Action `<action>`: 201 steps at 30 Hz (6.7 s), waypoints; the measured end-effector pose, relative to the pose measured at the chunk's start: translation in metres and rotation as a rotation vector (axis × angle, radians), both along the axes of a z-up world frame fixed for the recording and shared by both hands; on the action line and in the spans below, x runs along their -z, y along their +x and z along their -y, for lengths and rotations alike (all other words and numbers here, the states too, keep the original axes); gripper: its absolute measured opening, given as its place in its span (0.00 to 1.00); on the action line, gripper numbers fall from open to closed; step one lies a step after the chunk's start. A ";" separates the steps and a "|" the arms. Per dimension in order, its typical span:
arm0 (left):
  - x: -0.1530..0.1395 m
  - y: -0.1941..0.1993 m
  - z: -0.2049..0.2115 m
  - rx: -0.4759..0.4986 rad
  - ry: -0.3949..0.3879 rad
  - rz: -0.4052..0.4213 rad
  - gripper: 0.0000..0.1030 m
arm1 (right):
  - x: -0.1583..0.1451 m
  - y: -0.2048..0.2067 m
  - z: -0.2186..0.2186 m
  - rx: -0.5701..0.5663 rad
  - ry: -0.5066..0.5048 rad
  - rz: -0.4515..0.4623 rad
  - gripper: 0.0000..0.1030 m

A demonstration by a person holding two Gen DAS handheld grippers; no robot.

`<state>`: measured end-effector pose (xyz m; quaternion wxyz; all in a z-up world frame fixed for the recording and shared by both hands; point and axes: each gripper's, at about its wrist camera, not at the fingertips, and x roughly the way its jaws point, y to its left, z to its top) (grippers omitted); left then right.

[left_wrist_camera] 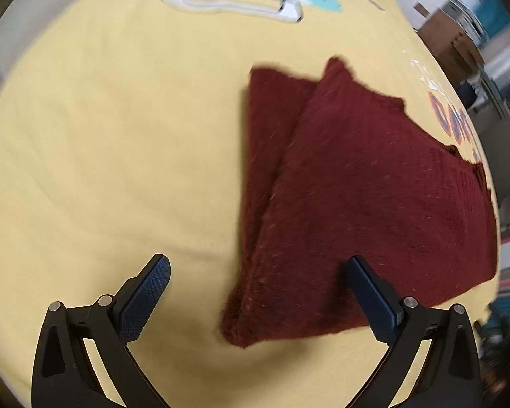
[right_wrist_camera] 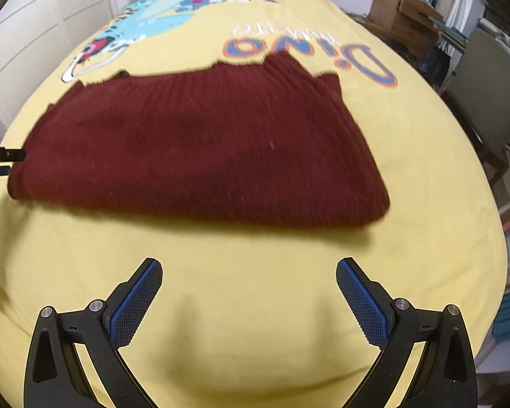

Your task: Fold small clothes

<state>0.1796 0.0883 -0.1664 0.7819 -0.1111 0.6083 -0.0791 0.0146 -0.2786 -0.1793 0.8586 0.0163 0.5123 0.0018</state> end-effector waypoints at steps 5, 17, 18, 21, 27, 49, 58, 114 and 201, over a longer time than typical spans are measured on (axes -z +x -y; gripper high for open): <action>0.014 0.003 0.010 0.019 -0.068 -0.001 0.99 | 0.018 -0.012 0.012 0.041 0.019 -0.051 0.99; 0.017 0.018 0.046 0.148 -0.123 -0.075 0.45 | 0.018 -0.020 0.020 0.085 0.040 -0.051 0.99; 0.014 0.020 0.047 0.148 -0.133 -0.085 0.35 | 0.018 -0.020 0.021 0.086 0.044 -0.048 0.99; 0.001 0.021 0.044 0.118 -0.142 -0.115 0.30 | 0.016 -0.018 0.022 0.086 0.053 -0.041 0.99; -0.056 0.018 0.063 0.149 -0.129 -0.066 0.28 | 0.007 -0.011 0.034 0.099 0.076 -0.013 0.99; -0.105 0.023 0.364 0.484 0.024 0.068 0.25 | -0.011 -0.017 0.159 0.290 0.098 0.028 0.99; -0.054 -0.001 0.416 0.530 0.176 0.066 0.27 | 0.005 -0.038 0.183 0.324 0.135 -0.001 0.99; -0.067 -0.019 0.185 0.279 0.131 0.060 0.99 | -0.038 0.141 0.074 0.037 0.379 -0.276 0.22; -0.111 0.028 0.250 0.396 -0.132 0.216 0.44 | -0.095 0.110 0.076 -0.014 0.451 0.004 0.42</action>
